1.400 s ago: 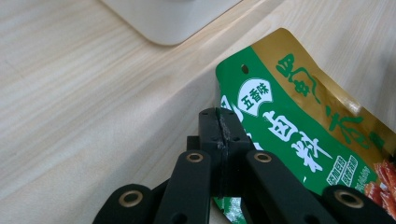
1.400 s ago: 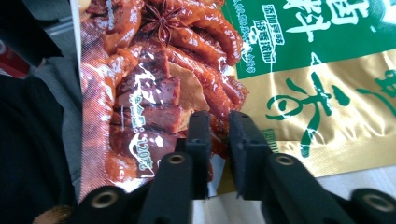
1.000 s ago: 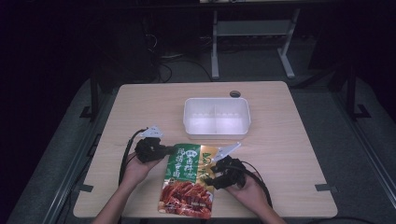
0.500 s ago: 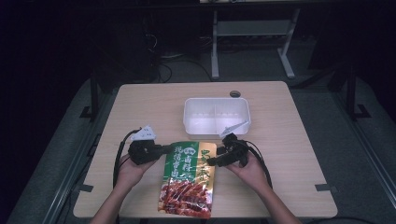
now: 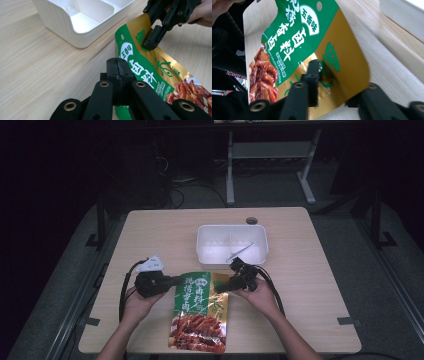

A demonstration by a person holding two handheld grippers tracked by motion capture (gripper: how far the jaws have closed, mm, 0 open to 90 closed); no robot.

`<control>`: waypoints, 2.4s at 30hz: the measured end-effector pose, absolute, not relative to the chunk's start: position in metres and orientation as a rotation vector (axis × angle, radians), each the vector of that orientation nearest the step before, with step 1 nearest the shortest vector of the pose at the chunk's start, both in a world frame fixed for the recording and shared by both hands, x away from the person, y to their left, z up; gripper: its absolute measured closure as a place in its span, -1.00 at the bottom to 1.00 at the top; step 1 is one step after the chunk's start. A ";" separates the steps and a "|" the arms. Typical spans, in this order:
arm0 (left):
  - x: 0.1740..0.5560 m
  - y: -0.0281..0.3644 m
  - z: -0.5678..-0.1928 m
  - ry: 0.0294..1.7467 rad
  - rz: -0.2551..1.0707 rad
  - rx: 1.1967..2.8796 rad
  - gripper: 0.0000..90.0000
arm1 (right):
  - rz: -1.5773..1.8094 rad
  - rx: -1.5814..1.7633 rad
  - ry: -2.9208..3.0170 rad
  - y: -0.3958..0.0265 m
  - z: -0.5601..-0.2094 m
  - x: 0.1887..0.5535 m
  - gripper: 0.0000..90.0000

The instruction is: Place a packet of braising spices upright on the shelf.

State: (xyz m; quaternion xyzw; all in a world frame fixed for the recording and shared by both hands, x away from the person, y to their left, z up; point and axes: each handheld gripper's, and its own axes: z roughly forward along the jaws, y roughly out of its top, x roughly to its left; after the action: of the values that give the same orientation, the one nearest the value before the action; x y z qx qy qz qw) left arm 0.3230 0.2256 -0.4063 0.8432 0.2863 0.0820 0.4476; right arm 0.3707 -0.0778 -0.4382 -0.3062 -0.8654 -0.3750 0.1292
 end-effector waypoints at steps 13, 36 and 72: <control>0.323 0.236 -0.415 0.760 0.227 2.112 0.83 | -1.051 -0.827 -2.583 -0.071 -0.424 0.365 0.99; 0.315 0.264 -0.424 0.822 0.288 2.180 0.32 | -1.124 -0.861 -2.603 -0.095 -0.397 0.352 0.99; 0.312 0.282 -0.437 0.921 0.331 2.211 0.08 | -1.249 -0.649 -2.678 -0.076 -0.302 0.340 1.00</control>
State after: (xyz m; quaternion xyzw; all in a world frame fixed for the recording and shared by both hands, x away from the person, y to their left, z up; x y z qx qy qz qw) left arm 0.3124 0.2820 -0.4371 0.8552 0.3563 0.1279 0.3540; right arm 0.3402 -0.0760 -0.3016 -0.2143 -0.8836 -0.4121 0.0583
